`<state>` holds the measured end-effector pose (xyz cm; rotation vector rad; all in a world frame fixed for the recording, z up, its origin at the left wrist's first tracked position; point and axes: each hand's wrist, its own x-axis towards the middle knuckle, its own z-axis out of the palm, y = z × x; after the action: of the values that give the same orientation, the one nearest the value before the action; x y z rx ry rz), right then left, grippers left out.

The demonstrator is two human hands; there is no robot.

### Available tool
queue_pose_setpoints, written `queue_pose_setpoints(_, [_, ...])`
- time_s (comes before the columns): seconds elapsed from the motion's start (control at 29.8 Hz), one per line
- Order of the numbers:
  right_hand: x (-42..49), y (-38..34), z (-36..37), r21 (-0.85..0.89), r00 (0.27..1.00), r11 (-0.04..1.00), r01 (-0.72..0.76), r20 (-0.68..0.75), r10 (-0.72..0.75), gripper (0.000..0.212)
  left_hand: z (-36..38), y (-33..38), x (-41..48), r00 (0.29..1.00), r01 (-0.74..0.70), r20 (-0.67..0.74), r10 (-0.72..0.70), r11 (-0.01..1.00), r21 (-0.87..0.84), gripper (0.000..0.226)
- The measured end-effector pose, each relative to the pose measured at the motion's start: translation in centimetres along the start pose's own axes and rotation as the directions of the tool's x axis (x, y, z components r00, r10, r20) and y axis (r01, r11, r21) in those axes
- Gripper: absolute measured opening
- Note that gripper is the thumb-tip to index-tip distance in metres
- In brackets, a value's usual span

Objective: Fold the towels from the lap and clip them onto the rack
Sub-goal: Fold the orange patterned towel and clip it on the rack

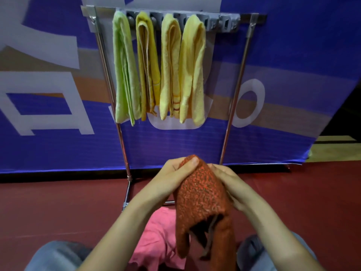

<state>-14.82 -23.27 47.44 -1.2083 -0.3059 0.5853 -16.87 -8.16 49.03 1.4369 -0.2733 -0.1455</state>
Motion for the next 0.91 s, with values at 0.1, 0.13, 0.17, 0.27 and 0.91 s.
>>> queue_pose_setpoints(0.1, [-1.0, 0.8, -0.7, -0.118, 0.992, 0.985, -0.124, -0.035, 0.12, 0.058, 0.3, 0.4, 0.3, 1.0, -0.027, 0.003, 0.027, 1.0, -0.012, 0.023])
queue_pose_setpoints(0.13, [-1.2, 1.1, -0.8, -0.127, 0.991, 0.983, -0.132, -0.044, 0.127, 0.056, 0.4, 0.5, 0.3, 0.999, -0.029, -0.014, 0.029, 0.999, -0.023, 0.025])
queue_pose_setpoints(0.17, [-1.3, 1.3, -0.9, -0.103, 0.993, 0.988, -0.112, -0.051, 0.107, 0.059, 0.2, 0.7, 0.4, 0.999, -0.029, -0.034, 0.027, 0.999, -0.036, 0.026])
queue_pose_setpoints(0.27, [-1.1, 0.8, -1.0, 0.033, 0.993, 0.999, 0.001, -0.116, 0.003, 0.069, -0.2, 0.9, 0.7, 0.999, 0.015, -0.03, -0.018, 0.995, -0.094, 0.028])
queue_pose_setpoints(0.91, [2.1, -10.3, -1.2, -0.261, 0.97, 0.956, 0.135, -0.16, -0.181, 0.033, 1.2, 7.0, 7.5, 0.986, -0.017, 0.163, 0.022, 0.999, -0.027, 0.018])
